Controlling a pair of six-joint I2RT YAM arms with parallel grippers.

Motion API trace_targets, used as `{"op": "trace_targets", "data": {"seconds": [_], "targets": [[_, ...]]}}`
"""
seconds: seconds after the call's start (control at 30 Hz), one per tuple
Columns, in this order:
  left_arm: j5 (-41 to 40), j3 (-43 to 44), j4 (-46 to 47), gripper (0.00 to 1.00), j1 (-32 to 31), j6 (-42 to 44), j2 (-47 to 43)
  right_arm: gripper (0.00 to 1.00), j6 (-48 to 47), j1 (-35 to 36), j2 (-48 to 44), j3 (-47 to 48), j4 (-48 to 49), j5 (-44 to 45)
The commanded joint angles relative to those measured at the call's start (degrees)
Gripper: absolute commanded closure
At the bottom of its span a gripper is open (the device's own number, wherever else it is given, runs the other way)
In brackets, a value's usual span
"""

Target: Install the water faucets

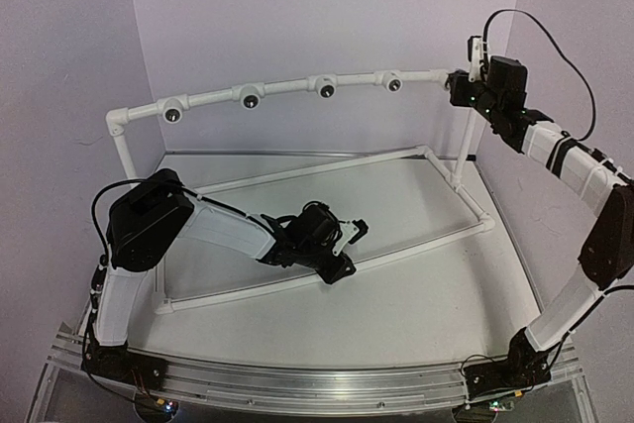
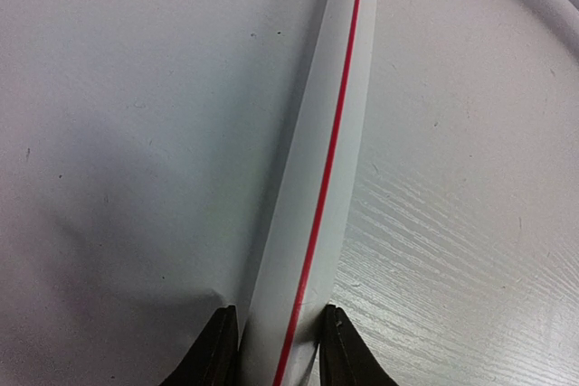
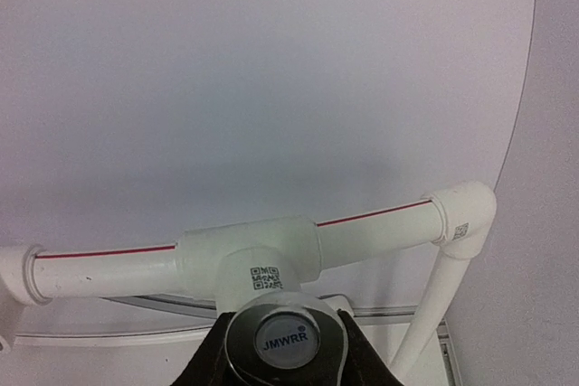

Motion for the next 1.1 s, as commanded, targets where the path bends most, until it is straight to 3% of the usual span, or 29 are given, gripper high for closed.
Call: {"op": "trace_targets", "data": {"seconds": [0.0,0.07,0.1,0.13,0.2,0.23,0.27,0.33,0.5,0.6,0.67,0.9,1.07], "targets": [[-1.0,-6.2,-26.6,1.0,-0.7,-4.1,10.4,1.0,-7.6,4.5,0.8,2.3,-1.9,-2.7],[-1.1,-6.1,-26.6,1.0,-0.7,-4.1,10.4,0.97,-7.3,4.5,0.8,2.6,-1.9,-2.4],[-1.2,-6.1,-26.6,1.0,-0.7,-4.1,10.4,0.88,-6.7,4.5,0.7,2.9,-2.0,-1.3],[-1.3,-6.2,-26.6,1.0,-0.7,-4.1,10.3,0.71,-5.6,4.5,0.4,3.2,-2.1,-0.2],[-1.4,-6.2,-26.7,1.0,-0.7,-4.1,10.2,0.5,-3.0,4.5,-0.3,3.9,-2.5,-0.3],[-1.5,-6.2,-26.8,1.0,-0.7,-4.1,10.1,0.44,-2.2,4.5,-0.7,4.3,-2.9,-0.3],[-1.6,-6.1,-26.8,1.0,-0.7,-4.1,10.3,0.27,-0.5,4.6,-1.4,5.0,-3.6,0.3],[-1.6,-5.8,-27.0,1.0,-0.7,-4.1,10.4,0.05,1.7,4.5,-2.5,6.0,-5.9,1.4],[-2.1,-4.3,-28.0,0.97,-0.7,-3.8,10.5,0.02,5.3,4.4,-8.2,4.6,-11.8,1.1],[-2.2,-3.6,-28.7,0.91,-0.7,-3.7,10.4,0.02,5.6,4.5,-11.6,3.2,-16.9,7.1],[-2.4,-2.9,-29.2,0.81,-0.7,-3.7,10.3,0.02,5.2,4.4,-15.1,0.6,-18.2,11.8],[-3.3,-2.0,-31.0,0.41,-0.7,-4.2,6.5,0.02,3.7,4.4,-24.7,-3.3,-21.2,14.1],[-4.5,0.1,-33.6,0.27,-0.7,-6.3,-1.6,0.02,5.2,4.5,-31.6,-4.4,-21.3,9.5]]}}
